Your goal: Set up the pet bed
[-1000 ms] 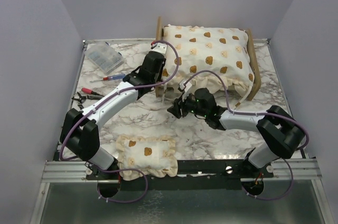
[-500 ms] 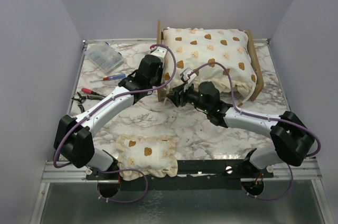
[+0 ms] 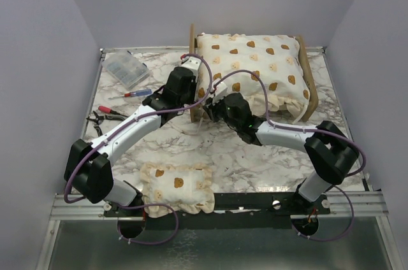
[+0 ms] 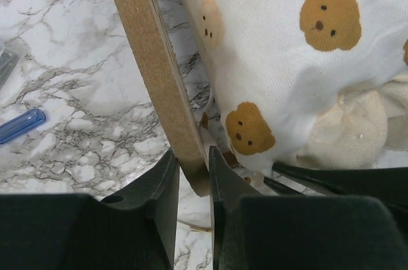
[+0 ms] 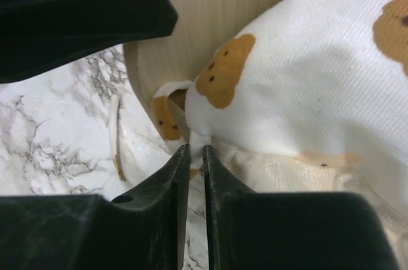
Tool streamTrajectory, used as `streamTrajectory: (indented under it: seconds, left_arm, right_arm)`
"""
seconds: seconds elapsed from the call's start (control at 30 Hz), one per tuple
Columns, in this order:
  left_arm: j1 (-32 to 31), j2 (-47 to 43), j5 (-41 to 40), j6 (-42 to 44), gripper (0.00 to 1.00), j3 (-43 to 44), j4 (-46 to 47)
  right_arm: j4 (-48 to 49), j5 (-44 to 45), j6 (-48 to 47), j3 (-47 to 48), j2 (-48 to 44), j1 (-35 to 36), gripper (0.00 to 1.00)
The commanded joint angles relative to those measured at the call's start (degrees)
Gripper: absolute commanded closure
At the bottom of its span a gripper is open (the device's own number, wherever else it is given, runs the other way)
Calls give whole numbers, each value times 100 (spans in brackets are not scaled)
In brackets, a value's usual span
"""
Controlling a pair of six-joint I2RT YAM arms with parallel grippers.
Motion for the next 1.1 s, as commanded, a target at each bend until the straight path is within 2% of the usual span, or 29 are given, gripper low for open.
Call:
streamTrajectory:
  seconds: [0.0, 0.1, 0.33, 0.57, 0.7, 0.9, 1.07]
  left_arm:
    - [-191, -224, 523, 97, 100, -45, 256]
    - [-278, -224, 468, 109, 100, -69, 275]
    - [-345, -227, 355, 135, 100, -108, 303]
    - [-374, -258, 353, 106, 100, -148, 343]
    - [-378, -248, 148, 141, 100, -169, 350]
    - [-380, -264, 49, 142, 100, -173, 344]
    - [-377, -239, 33, 146, 100, -170, 347]
  right_arm:
    - [28, 574, -76, 447, 360, 20, 85]
    - [103, 646, -69, 808, 549, -22, 88]
    - [64, 608, 157, 1502, 1026, -85, 89]
    - [190, 835, 835, 1594, 1507, -147, 89]
    - [131, 575, 815, 1403, 1127, -148, 89]
    - [-641, 509, 481, 998, 50, -153, 88]
    - [-944, 32, 251, 483, -489, -151, 86]
